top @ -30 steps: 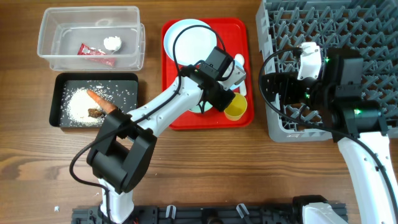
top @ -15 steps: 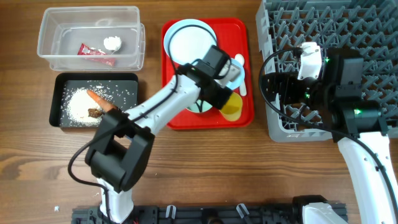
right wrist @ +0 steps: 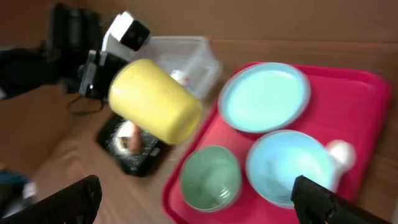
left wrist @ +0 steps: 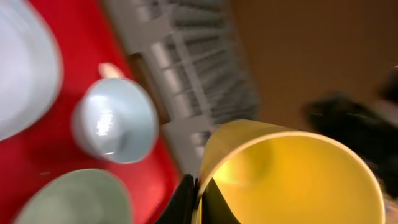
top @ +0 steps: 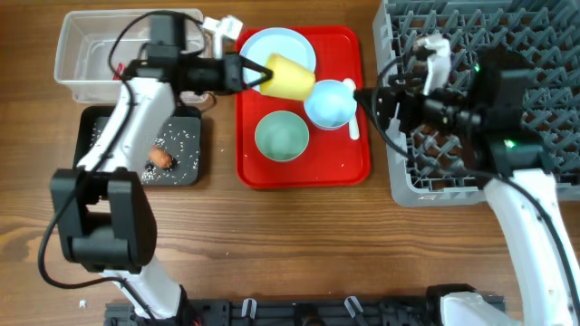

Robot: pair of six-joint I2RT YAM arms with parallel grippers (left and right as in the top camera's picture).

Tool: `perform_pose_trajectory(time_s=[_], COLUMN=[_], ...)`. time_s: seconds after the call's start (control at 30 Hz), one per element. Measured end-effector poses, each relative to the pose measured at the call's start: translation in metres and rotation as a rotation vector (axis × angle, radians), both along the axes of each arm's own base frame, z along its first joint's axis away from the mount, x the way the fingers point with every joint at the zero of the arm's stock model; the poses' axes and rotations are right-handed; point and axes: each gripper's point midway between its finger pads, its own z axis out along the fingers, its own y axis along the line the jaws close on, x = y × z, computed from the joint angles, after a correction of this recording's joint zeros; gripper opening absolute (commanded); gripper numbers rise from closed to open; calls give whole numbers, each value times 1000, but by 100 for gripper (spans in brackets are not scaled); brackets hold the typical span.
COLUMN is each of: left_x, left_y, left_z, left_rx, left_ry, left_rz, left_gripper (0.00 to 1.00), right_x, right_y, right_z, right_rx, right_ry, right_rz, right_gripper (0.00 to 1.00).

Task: Sort waste into correct bins and load items into the dishwasher rack
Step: 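Lift the yellow cup and bring it toward the right gripper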

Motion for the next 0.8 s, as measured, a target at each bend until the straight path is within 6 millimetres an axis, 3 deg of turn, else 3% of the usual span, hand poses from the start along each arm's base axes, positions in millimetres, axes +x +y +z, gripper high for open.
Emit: perform_pose_trajectory(time_s=[0.1,0.27,0.53,0.8], left_x=[-11,-24,-29,-34], left_y=[4,4,3,-11], left_z=[21,40,47,50], left_rx=[-129,-237,-277,-278], left_ry=[21,43,48,22], left_rz=[-66,-143,-177,-219], left_gripper=[4,4,4,4], right_x=[10,20,9,0], right_y=[16,40,83,117], right_z=[-2,-1,1,9], right_rx=[74,205,279,286], right_ry=[-19,-65,-76,-86], right_rz=[108,291,452,477], right_gripper=[100,100,100,97])
